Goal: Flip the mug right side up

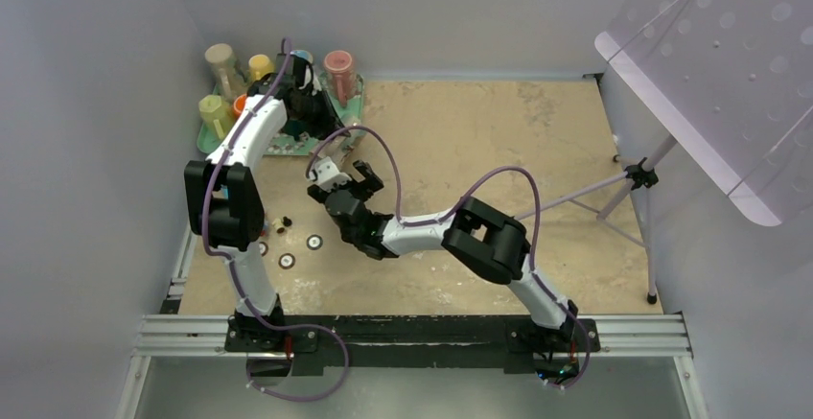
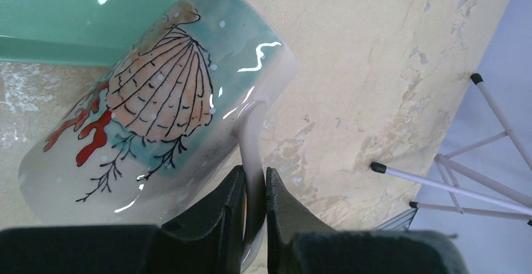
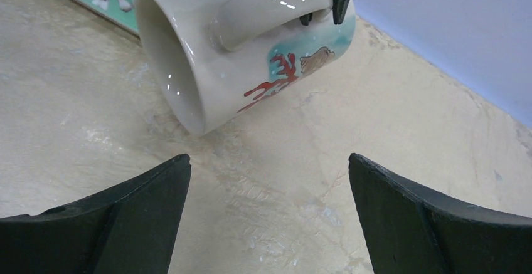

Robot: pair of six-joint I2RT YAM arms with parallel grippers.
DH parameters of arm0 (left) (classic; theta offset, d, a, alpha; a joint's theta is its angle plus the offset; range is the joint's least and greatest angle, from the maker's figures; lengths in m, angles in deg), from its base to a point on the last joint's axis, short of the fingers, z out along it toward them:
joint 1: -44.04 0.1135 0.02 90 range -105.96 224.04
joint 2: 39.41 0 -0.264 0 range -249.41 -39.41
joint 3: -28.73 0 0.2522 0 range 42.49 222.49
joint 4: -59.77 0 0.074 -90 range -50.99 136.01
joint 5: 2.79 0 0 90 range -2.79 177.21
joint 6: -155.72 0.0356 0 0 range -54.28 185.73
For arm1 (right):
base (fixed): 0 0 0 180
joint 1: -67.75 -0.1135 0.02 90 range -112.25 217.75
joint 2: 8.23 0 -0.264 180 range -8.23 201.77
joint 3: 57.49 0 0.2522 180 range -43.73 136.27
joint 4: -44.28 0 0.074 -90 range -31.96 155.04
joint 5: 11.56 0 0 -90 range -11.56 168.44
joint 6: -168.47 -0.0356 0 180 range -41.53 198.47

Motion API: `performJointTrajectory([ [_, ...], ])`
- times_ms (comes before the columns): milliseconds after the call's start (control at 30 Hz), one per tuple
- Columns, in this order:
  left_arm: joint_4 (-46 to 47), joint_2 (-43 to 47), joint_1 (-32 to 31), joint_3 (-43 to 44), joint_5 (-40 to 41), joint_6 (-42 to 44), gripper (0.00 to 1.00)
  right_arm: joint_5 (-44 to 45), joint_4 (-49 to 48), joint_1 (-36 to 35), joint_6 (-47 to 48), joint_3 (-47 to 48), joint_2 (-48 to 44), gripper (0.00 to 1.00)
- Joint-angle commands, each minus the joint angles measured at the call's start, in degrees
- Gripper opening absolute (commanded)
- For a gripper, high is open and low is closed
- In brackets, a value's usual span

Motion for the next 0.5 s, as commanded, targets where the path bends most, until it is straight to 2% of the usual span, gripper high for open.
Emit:
performJointTrajectory([
  [0, 4.2, 1.4, 0.2, 4.2, -4.2, -2.9, 0.00, 4.5, -8.4, -0.2, 4.6, 3.3, -1.1, 0.99],
  [167, 4.8, 1.9, 0.3, 3.5, -5.1, -4.3, 0.00, 7.1, -13.9, 0.0, 10.8, 7.0, 4.1, 0.99],
  [333, 4.9, 2.4, 0.5, 4.4, -7.7, -5.6, 0.00, 9.7, -13.9, 0.2, 15.7, 11.3, 8.9, 0.98],
  [400, 4.6, 2.8, 0.5, 4.1, -7.7, -6.0, 0.00, 11.7, -17.2, 0.6, 17.9, 10.7, 9.4, 0.95],
  [467, 4.4, 3.3, 0.6, 3.9, -8.5, -6.9, 0.00, 13.2, -24.7, 0.8, 23.6, 9.5, 10.1, 0.92],
])
